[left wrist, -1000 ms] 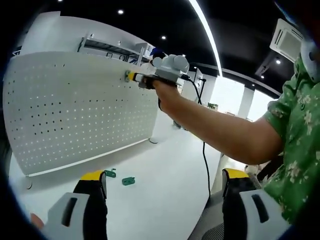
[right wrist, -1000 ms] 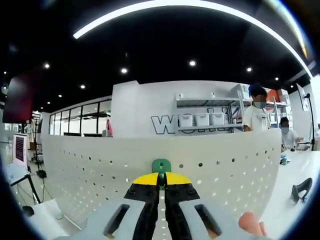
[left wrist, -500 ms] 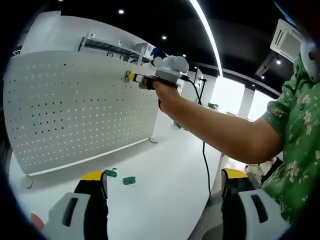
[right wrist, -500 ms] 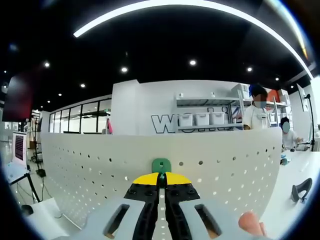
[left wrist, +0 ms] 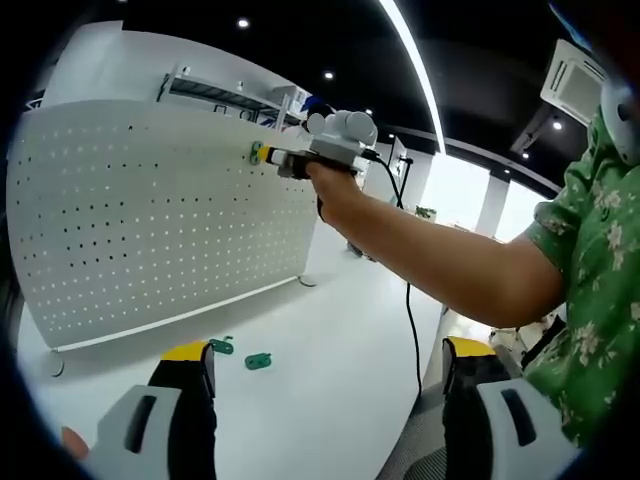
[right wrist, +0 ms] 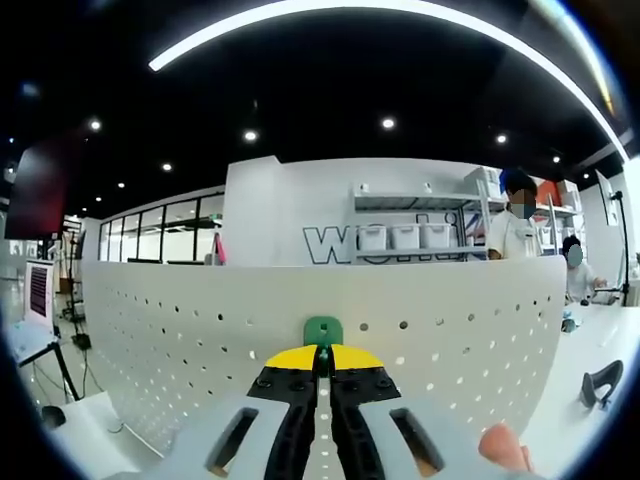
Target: Insert the hook assembly into the mounting plate slot until the hook locks in place.
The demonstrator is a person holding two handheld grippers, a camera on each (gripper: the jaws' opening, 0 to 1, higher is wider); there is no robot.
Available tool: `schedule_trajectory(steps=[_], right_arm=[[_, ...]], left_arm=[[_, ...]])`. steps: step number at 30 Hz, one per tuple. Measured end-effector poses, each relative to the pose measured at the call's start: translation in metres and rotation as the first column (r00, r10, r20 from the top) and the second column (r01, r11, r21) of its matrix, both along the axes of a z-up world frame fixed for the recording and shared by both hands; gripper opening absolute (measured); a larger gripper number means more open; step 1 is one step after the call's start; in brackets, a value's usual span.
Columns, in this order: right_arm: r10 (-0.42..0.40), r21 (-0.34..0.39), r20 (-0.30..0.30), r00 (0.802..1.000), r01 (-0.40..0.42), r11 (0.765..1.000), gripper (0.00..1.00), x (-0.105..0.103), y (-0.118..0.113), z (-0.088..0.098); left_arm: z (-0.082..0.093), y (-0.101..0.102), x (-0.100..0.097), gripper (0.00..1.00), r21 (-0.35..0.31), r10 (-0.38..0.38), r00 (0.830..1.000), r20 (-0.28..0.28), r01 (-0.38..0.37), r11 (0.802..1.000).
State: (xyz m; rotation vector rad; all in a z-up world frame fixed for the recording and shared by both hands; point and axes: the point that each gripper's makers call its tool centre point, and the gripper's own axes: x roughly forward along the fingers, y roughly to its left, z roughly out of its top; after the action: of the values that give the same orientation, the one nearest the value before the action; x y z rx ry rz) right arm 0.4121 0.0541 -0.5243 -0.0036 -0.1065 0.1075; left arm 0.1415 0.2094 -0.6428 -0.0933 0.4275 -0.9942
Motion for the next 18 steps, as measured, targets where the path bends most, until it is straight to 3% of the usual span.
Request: schedule_trajectory(steps=[18], right_arm=[[0.008, -0.016, 0.001, 1.0, -0.008, 1.0, 0.06, -0.0011, 0.0015, -0.0015]], left_arm=[[-0.0007, 0.0004, 0.0009, 0.96, -0.003, 0.0, 1.0, -0.001, 0.0, 1.0]])
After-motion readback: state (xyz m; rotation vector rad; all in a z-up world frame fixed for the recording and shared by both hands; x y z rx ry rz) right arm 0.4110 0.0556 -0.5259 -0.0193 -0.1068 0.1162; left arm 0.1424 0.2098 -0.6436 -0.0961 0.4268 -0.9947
